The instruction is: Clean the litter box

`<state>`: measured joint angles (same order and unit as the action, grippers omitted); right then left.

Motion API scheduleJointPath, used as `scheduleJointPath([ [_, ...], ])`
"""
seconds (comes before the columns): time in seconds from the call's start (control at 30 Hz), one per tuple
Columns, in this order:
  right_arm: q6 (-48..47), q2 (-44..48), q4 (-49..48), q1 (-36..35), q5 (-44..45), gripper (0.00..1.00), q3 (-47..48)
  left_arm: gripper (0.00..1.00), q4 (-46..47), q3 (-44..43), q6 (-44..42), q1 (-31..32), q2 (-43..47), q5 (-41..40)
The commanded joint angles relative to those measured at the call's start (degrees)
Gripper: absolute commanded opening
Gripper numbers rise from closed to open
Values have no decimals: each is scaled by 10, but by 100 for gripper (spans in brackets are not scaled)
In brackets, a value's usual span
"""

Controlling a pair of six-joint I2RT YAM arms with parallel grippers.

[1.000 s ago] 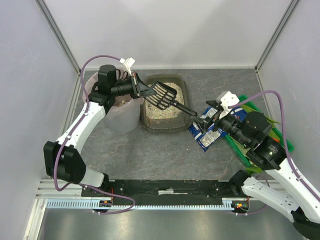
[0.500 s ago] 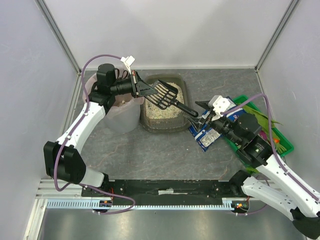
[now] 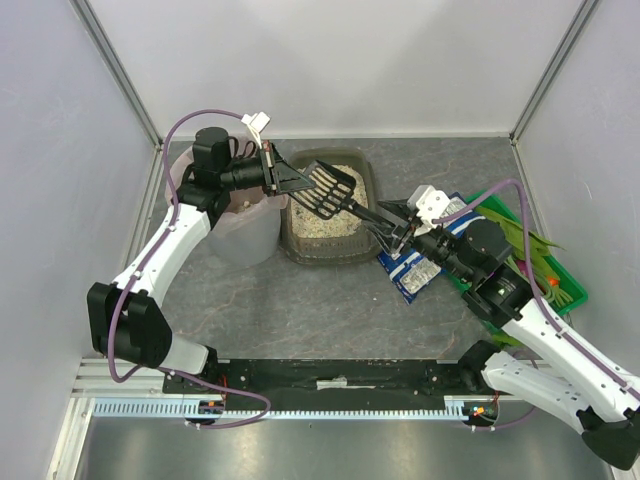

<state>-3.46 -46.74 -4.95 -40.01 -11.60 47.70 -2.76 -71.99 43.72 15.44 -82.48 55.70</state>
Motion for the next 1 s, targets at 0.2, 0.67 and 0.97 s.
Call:
scheduleJointPath([
  [0.2,5,-10,-41,1,-11,37,11,2,48,4,26,-2,4,25],
  [0.67,20,-3,-33,0,-4,0,16,22,-43,-25,-59,-3,7,-29],
  [0.97,48,17,34,1,75,0,31,74,-59,-33,-109,-3,29,-55],
])
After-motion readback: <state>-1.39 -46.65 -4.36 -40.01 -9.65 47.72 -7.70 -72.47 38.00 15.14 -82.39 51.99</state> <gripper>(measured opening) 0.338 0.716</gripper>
